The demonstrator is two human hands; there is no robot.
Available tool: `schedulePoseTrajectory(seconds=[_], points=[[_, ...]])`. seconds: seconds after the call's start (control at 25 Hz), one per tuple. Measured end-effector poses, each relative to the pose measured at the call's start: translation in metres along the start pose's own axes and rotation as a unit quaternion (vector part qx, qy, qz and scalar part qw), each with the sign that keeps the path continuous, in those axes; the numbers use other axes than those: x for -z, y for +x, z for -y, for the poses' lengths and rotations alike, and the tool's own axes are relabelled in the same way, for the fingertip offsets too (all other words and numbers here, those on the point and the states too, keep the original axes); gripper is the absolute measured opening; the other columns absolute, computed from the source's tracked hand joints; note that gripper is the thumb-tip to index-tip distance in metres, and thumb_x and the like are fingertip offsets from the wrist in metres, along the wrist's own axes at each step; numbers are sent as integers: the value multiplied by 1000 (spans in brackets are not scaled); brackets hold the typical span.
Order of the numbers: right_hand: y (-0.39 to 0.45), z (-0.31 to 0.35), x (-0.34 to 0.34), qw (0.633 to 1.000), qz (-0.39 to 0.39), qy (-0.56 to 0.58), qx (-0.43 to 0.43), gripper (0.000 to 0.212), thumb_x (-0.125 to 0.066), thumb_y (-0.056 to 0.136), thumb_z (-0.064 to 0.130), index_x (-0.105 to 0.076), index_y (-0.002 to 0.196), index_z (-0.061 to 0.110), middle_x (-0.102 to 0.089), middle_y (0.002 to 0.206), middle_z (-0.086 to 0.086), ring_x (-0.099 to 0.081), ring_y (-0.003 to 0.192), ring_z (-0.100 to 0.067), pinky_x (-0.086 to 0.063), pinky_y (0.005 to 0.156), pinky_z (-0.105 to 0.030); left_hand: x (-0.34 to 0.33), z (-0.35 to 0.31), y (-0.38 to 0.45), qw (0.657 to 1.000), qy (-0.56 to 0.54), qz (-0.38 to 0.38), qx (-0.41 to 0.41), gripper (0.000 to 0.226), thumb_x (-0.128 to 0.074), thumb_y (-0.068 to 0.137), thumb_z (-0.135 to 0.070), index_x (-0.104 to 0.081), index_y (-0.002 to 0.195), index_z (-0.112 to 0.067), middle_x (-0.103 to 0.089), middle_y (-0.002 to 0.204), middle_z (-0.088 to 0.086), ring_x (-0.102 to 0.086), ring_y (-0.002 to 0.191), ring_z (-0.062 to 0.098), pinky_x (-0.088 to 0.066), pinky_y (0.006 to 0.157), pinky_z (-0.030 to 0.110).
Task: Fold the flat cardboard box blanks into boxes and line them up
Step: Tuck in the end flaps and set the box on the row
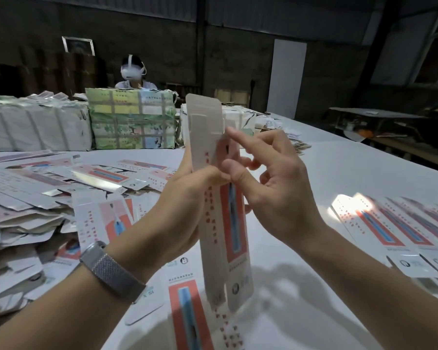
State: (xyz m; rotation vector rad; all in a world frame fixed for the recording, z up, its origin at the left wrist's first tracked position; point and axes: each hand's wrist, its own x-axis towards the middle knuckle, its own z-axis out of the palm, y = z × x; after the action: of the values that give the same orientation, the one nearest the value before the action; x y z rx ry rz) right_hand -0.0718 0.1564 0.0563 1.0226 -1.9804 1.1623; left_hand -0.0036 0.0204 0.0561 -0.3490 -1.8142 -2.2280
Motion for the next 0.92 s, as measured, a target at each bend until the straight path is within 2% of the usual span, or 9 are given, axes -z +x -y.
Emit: schedulePoseTrajectory(seconds=[0.08, 0.16, 0.32, 0.4, 0.52, 0.56, 0.68, 0.8, 0.92], points=[[2, 2, 3, 999, 3, 36, -5, 36, -63, 91, 40, -65, 125, 30, -52, 90, 4, -57, 84, -8, -54, 64, -24, -1, -4, -2, 999, 25, 25, 26, 52, -52, 79, -33, -60, 126, -14, -74, 96, 9, -72, 79, 21, -59, 67, 32], [7, 5, 9, 995, 21, 95, -30, 19, -66, 90, 40, -68, 102, 26, -57, 78, -9, -59, 72, -25, -53, 60, -46, 0, -9, -4, 995, 62, 69, 37, 54, -41, 86, -53, -67, 114, -15, -68, 86, 4, -67, 74, 19, -60, 68, 31], [17, 11, 27, 975, 99, 187, -70, 36, -70, 87, 42, -59, 86, 8, -67, 76, -16, -64, 62, -37, -54, 52, -55, -2, -17, -6, 986, 98, 124, 60, 74, -21, 85, -71, -67, 110, -19, -64, 92, 13, -67, 73, 21, -60, 70, 36], [22, 14, 36, 965, 138, 214, -67, 40, -71, 86, 40, -60, 85, 2, -71, 76, -12, -68, 61, -33, -56, 51, -49, -4, -19, -7, 983, 101, 136, 68, 74, -19, 83, -72, -65, 112, -21, -62, 97, 17, -66, 74, 23, -60, 71, 39], [22, 17, 41, 947, 177, 259, -74, 39, -62, 87, 31, -64, 92, -8, -71, 70, 2, -57, 44, -7, -44, 42, -15, -5, -18, -6, 983, 108, 133, 73, 73, -20, 80, -74, -66, 109, -25, -62, 95, 11, -65, 74, 23, -59, 71, 38], [21, 19, 40, 947, 174, 259, -81, 40, -61, 86, 30, -65, 93, -9, -70, 69, 3, -52, 41, -5, -40, 41, -11, -5, -18, -6, 983, 109, 130, 72, 72, -20, 81, -74, -66, 107, -25, -63, 94, 10, -65, 73, 23, -60, 70, 37], [20, 28, 38, 959, 140, 228, -96, 41, -61, 84, 36, -67, 83, -5, -70, 68, -3, -50, 41, -5, -39, 43, -13, -3, -15, -4, 984, 106, 131, 57, 74, -20, 83, -74, -67, 107, -22, -65, 94, 10, -67, 72, 24, -60, 69, 36], [21, 33, 42, 964, 108, 222, -99, 33, -63, 94, 25, -66, 73, -1, -57, 52, 10, -47, 42, -2, -35, 44, -12, -6, -12, -4, 985, 129, 104, 40, 81, -25, 80, -79, -62, 106, -11, -68, 84, 7, -67, 65, 23, -58, 63, 33], [16, 41, 38, 961, 73, 254, -81, 34, -63, 92, 27, -62, 69, 2, -51, 49, 8, -50, 43, -5, -39, 43, -17, -11, -7, -4, 988, 125, 86, 16, 91, -59, 72, -84, -49, 122, -9, -65, 81, 6, -64, 62, 21, -56, 60, 36]])
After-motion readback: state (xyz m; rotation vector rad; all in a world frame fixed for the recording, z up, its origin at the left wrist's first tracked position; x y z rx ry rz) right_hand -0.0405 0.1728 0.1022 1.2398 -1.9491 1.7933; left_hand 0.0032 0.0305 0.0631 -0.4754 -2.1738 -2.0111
